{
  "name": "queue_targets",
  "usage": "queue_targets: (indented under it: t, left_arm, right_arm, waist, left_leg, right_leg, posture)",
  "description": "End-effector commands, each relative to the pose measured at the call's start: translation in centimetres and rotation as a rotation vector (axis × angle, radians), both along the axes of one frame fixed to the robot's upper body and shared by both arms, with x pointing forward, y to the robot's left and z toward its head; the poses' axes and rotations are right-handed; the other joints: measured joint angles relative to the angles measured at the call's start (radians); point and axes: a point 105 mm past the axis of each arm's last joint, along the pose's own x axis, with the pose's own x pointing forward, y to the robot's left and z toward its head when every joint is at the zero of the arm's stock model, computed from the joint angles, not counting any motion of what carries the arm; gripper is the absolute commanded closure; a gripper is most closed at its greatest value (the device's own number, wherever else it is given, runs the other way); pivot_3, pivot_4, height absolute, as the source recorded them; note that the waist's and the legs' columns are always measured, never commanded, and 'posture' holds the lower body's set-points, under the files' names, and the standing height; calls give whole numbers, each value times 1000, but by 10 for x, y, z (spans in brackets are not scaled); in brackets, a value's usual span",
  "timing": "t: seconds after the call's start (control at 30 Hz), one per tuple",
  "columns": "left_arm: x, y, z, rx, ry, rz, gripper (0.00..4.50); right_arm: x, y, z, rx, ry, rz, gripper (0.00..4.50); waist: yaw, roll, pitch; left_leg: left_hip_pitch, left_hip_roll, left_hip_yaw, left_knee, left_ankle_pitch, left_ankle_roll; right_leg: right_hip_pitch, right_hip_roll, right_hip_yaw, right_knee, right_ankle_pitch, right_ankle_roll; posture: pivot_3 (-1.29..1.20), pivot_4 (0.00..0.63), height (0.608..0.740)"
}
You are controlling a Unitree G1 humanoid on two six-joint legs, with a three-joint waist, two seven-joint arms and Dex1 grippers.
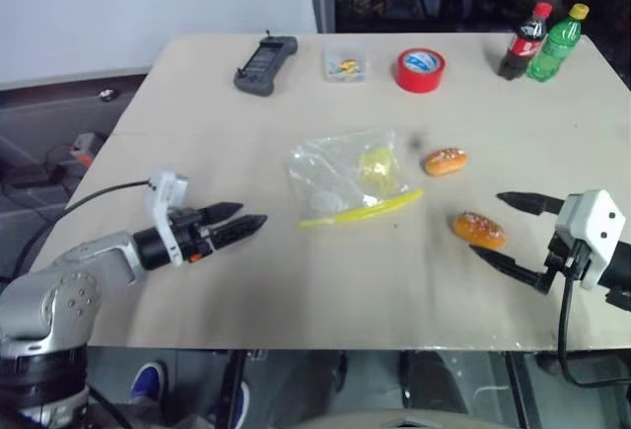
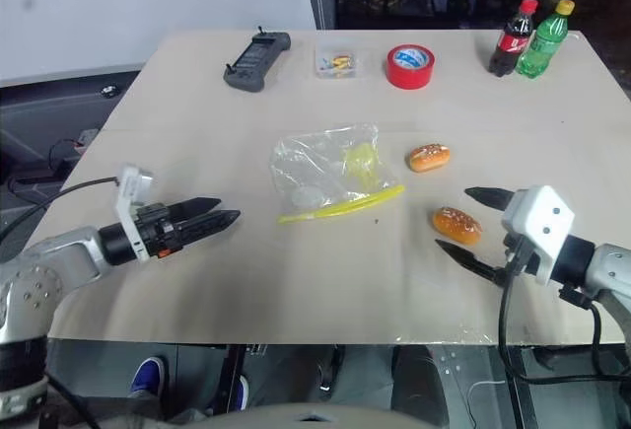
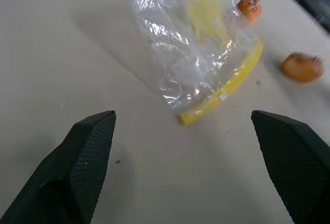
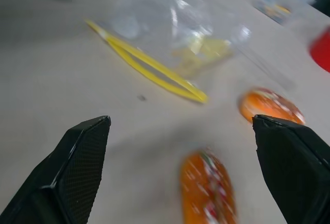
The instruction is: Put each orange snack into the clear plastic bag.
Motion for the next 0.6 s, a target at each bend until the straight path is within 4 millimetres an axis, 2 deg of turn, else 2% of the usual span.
queue_targets:
  t: [0.03, 0.2, 0.37, 0.5, 0.53, 0.6]
  left_arm:
    - [21, -9, -13, -31, 65, -33, 49]
    - [57, -39, -22, -72, 105, -147, 49]
    - [69, -76, -23, -175, 194, -303, 49]
    - [64, -94, -25, -263, 302, -393, 1012]
    - [63, -97, -25, -281, 322, -402, 1424]
    - [63, -100, -24, -309, 351, -412, 1848]
  right_arm:
    - [-1, 21, 5, -8, -70, 89, 0]
    - [0, 31, 4, 7, -100, 105, 0]
    - [-5, 34, 2, 3, -116, 78, 0]
    - [-13, 35, 1, 5, -125, 31, 0]
    - [-14, 34, 1, 5, -130, 19, 0]
    - [-14, 34, 2, 6, -142, -1, 0]
  waist:
    - [0, -1, 0]
    - [1, -2, 1]
    - [1, -3, 0]
    - [-17, -3, 0]
    - [-17, -3, 0]
    - [-18, -3, 0]
  left_leg:
    - [0, 0, 0, 1, 0, 0]
    - [-1, -1, 0, 2, 1, 1]
    - [-2, -2, -1, 3, 2, -2]
    - [-2, -1, 0, 3, 2, -2]
    - [-2, -1, 0, 3, 2, -2]
    - [-2, -1, -1, 3, 2, -2]
  right_leg:
    - [0, 0, 0, 0, 1, -1]
    - [0, 0, 0, 0, 2, -3]
    - [0, 0, 0, -1, 2, -2]
    - [0, 0, 1, -2, 2, -1]
    - [0, 0, 0, -2, 2, -1]
    - [0, 0, 0, -2, 2, -1]
  posture:
    - [0, 150, 740]
    - [0, 150, 740]
    - [0, 150, 740]
    - [0, 150, 740]
    - [0, 150, 740]
    - [0, 150, 740]
